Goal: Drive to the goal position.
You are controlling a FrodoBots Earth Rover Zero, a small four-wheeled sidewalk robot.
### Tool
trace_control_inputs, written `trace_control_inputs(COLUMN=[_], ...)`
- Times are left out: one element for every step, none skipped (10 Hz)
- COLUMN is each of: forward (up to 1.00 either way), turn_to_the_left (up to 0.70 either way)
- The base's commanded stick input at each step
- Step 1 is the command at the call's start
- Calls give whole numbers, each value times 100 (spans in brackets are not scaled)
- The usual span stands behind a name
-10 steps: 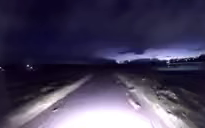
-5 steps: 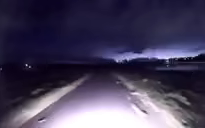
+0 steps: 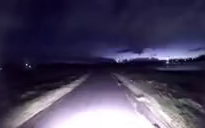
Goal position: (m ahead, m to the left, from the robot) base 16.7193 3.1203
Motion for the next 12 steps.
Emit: trace_control_inputs(forward=[70,70,70,70,70,70,70,70,70,70,70,70], turn_to_the_left=[4,8,11,13,0,0,0,0,0,0,0,0])
